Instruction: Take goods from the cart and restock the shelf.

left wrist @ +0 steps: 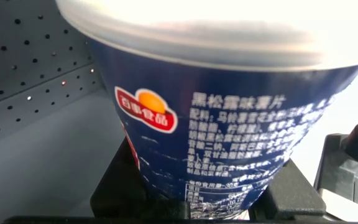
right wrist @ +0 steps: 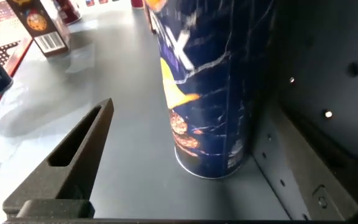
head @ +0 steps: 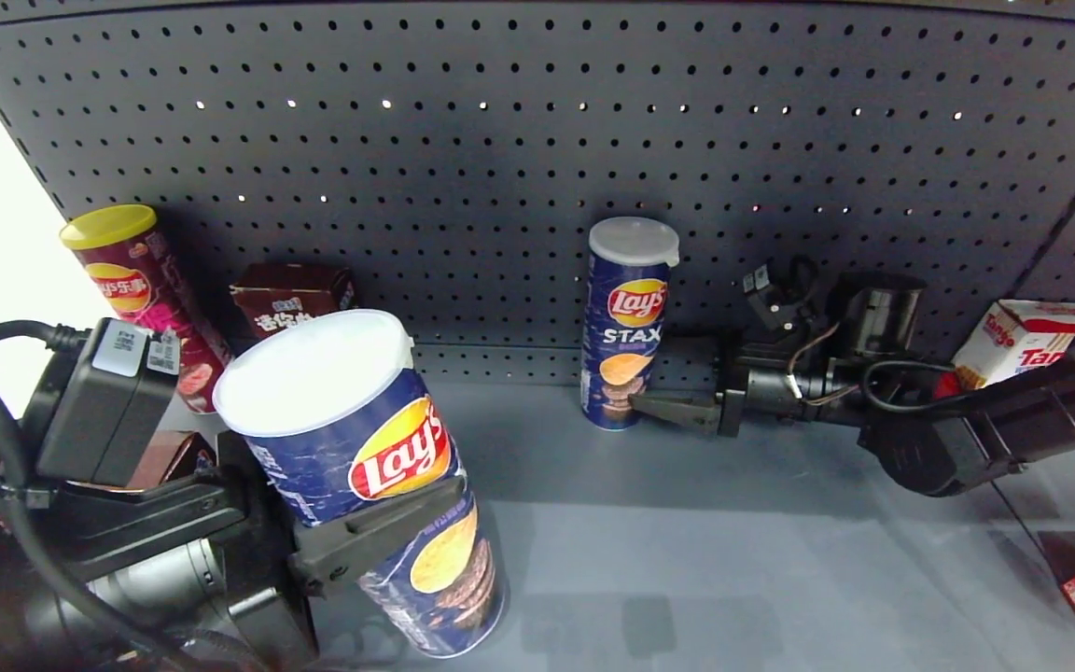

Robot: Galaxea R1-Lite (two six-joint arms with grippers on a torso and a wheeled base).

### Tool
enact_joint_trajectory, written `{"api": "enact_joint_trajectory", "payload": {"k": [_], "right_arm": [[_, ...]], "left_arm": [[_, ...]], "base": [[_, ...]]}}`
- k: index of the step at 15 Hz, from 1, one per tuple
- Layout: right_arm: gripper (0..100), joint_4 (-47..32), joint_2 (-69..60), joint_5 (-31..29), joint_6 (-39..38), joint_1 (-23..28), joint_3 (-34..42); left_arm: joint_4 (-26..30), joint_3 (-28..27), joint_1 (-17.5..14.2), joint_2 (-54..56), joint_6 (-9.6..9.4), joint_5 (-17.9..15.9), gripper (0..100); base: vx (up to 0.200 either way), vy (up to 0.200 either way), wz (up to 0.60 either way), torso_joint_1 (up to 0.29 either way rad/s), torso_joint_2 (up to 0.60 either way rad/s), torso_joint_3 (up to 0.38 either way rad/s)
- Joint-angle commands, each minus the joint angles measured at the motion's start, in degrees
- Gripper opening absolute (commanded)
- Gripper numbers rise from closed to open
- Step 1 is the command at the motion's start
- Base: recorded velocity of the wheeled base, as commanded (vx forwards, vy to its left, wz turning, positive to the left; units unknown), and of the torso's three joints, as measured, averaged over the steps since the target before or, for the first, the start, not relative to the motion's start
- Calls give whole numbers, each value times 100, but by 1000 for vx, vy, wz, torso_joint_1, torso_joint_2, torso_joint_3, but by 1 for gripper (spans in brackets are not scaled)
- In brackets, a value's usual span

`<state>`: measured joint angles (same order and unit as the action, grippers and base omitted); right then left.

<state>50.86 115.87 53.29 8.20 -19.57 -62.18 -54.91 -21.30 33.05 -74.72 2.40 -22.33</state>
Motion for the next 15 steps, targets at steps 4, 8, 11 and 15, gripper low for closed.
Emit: {"api": "enact_joint_trajectory", "payload": {"k": [4,8,11,15], "right_arm": [[100,3,340,-2,85,-65,-198],[100,3,586,-2,85,-144,-470],[100,-6,779,-20,85,-197,-619],[100,-15,1052,-20,76,-258,-997]], "left_arm": [[-3,20,-35,1,-3,1,0],[-3,20,-53,1,-3,1,0],[-3,47,-62,1,6,1,0],[-3,91,-62,-8,-3,1,0]], "base": [[0,0,0,0,0,0],[0,0,0,0,0,0],[0,0,0,0,0,0],[0,0,0,0,0,0]]}}
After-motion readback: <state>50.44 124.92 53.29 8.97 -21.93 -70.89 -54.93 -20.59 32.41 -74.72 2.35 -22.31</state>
